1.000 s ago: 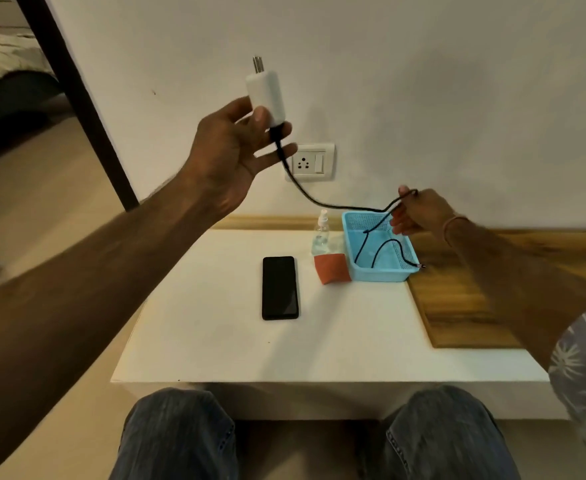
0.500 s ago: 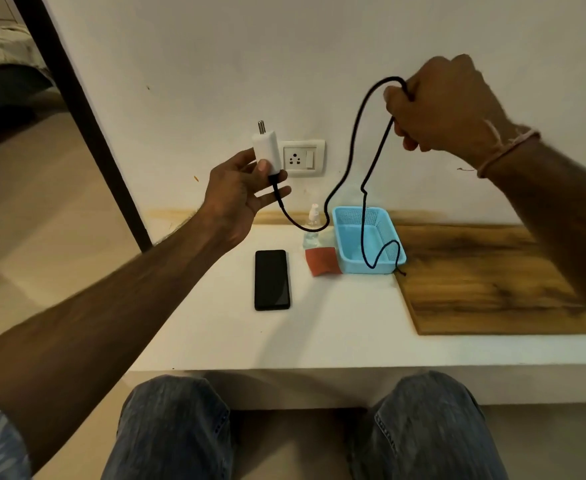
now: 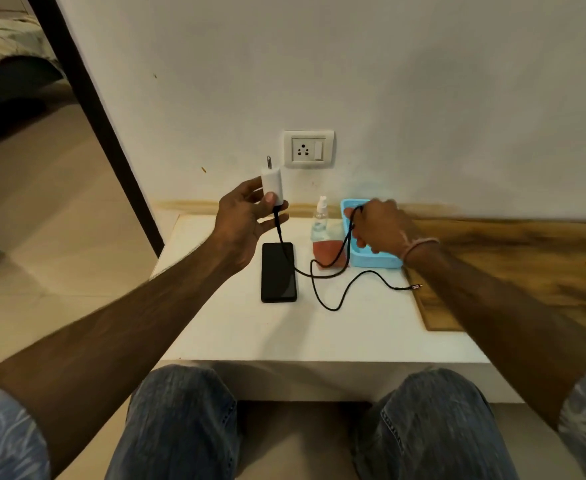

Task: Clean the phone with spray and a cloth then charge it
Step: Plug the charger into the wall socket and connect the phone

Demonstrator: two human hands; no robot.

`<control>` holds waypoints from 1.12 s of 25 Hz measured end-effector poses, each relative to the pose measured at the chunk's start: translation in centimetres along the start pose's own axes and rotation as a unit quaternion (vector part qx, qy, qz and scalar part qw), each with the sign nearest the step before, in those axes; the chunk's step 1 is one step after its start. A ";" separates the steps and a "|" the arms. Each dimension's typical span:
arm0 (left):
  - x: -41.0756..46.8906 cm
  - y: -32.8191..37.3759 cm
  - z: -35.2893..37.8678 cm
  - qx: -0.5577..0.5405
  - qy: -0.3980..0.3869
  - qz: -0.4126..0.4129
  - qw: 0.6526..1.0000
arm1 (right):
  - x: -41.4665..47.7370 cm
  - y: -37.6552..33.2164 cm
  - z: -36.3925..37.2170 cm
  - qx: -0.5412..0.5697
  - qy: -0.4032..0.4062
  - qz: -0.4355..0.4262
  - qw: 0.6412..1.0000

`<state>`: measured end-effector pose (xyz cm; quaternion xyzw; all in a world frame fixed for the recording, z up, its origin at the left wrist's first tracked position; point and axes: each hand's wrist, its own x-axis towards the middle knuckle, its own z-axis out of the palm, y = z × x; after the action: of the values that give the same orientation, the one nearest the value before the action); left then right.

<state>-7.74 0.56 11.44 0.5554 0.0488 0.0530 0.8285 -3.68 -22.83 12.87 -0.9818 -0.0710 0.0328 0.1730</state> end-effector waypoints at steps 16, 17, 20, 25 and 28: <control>0.0 -3.3 2.3 -0.025 0.010 -0.096 0.995 | 2.0 9.8 4.1 0.168 -0.172 0.184 0.953; 0.0 -3.6 2.7 -0.027 0.009 -0.101 0.994 | 1.9 9.7 3.3 0.120 -0.171 0.170 0.963; -0.1 -4.8 3.5 -0.025 0.022 -0.106 0.994 | 1.2 6.3 2.1 0.181 -0.089 0.049 0.978; 0.7 -6.4 4.3 0.028 0.089 -0.102 0.990 | -1.3 -1.4 4.6 0.475 -0.100 -0.075 0.871; 2.4 -6.3 4.0 0.068 0.102 -0.095 0.988 | 0.0 -2.9 6.5 0.514 -0.027 -0.039 0.857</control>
<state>-4.63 -5.16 7.12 0.5952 0.1889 0.0273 0.7806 -4.63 -17.91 7.79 -0.7487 -0.0864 0.0841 0.6519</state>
